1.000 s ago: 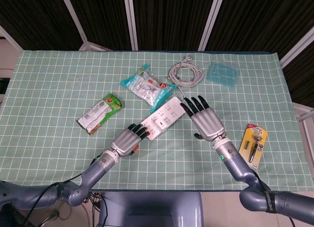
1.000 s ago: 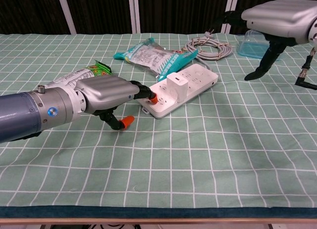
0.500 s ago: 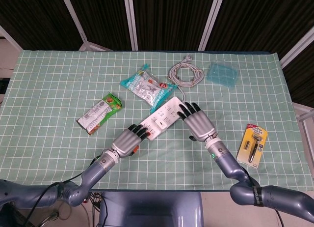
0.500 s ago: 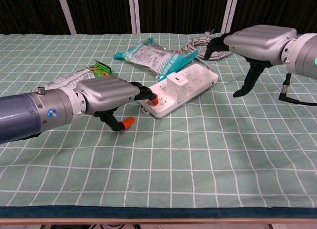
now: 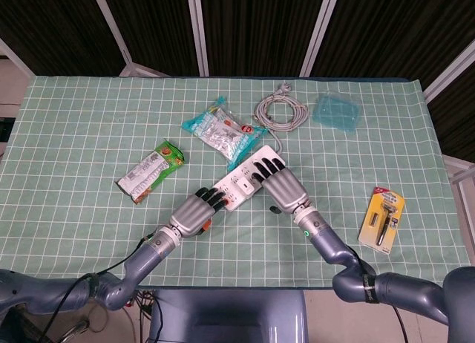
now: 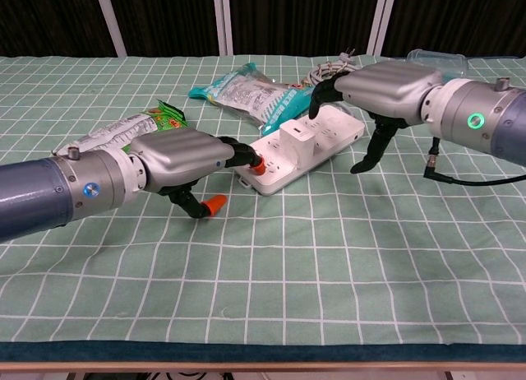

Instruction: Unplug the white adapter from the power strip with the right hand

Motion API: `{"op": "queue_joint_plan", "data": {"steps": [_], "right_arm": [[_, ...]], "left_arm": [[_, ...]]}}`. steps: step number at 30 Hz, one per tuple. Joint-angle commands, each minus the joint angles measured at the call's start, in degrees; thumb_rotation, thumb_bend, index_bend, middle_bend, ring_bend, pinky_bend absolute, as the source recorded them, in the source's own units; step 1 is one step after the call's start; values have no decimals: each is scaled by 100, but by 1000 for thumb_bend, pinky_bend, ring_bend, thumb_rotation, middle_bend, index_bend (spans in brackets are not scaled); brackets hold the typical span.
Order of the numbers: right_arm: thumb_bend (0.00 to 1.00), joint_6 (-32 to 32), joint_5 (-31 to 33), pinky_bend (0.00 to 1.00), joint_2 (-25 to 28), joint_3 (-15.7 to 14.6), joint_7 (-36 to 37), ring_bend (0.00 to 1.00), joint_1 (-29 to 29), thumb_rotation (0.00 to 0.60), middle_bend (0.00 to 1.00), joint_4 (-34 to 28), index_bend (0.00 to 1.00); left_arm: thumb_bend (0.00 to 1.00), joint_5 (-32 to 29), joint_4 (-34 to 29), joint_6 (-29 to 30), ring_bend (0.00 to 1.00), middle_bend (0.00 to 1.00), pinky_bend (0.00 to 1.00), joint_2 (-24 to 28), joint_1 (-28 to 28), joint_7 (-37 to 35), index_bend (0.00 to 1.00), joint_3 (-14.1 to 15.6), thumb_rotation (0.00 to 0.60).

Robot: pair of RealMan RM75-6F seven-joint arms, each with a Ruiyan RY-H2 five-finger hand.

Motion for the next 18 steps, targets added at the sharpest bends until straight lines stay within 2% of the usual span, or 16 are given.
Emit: {"op": "queue_joint_plan", "data": {"steps": [1, 18], "right_arm": [[172, 11, -66, 163, -111, 33, 101, 102, 69, 600, 140, 121, 242], [178, -109, -63, 181, -632, 65, 205, 122, 362, 600, 158, 828, 262]], "left_arm": [[513, 30, 45, -10, 65, 128, 160, -15, -10, -34, 168, 21, 600], [513, 91, 133, 6, 65, 127, 160, -2, -21, -245, 168, 38, 600]]}}
